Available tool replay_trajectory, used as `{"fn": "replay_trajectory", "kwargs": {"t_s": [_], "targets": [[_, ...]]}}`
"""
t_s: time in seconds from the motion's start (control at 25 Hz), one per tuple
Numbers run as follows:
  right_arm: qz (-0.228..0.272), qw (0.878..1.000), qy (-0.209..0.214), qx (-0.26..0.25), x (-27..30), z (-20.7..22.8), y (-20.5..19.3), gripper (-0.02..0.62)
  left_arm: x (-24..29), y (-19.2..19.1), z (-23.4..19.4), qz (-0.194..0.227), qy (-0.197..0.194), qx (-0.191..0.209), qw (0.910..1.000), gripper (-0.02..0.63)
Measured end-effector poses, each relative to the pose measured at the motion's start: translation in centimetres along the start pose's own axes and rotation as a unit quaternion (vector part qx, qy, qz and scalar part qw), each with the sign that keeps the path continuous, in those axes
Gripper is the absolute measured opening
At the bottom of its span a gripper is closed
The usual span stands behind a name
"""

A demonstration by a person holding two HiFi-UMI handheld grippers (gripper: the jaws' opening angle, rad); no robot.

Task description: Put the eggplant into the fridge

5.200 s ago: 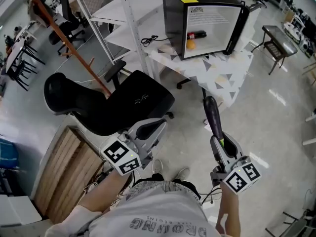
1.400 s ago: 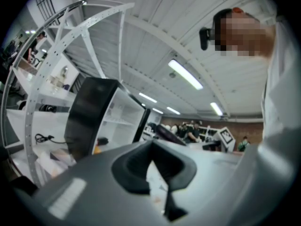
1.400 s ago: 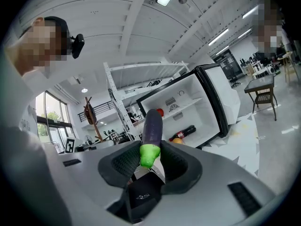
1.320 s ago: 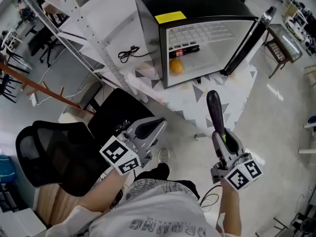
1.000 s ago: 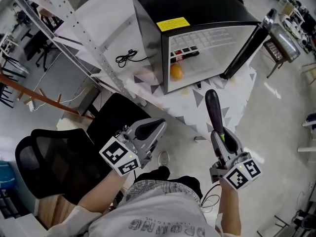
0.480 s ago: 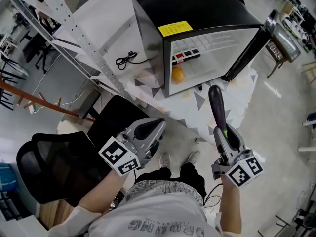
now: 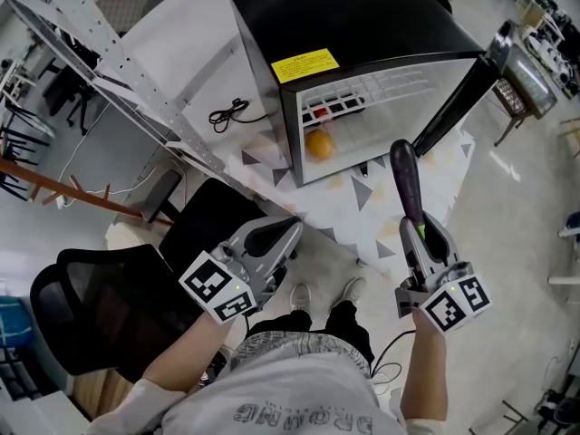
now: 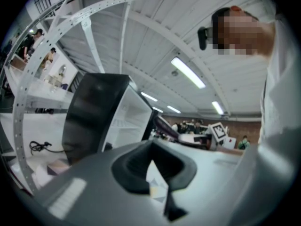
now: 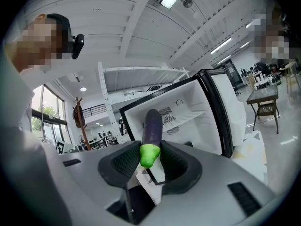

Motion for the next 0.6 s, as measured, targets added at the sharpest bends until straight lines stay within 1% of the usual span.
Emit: {"fn": "replay_trajectory", "kwargs": {"t_s": [0.24,0.6], "targets": [[0.001,1.000,0.008,-0.006,1.4,2.5,2.8,0.123,2.7,0.1,-0.2,-0.006,0.011,0.001,0.9999,0.008],[-0.010,0.999,0.023,-0.027,3.9,6.4,6.6,0.123,6.9,0.1,0.4,-0.017,0.032,0.006,0.9993,0.008]]}}
Point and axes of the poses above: the fingertips, and each gripper's own axes: x forward along the fingers, z to its right, y out of its top, the point moved 3 cm from there along -x, backward along the fingers, and after that the axes turned 15 degrees about x, right-handed, at the moved point
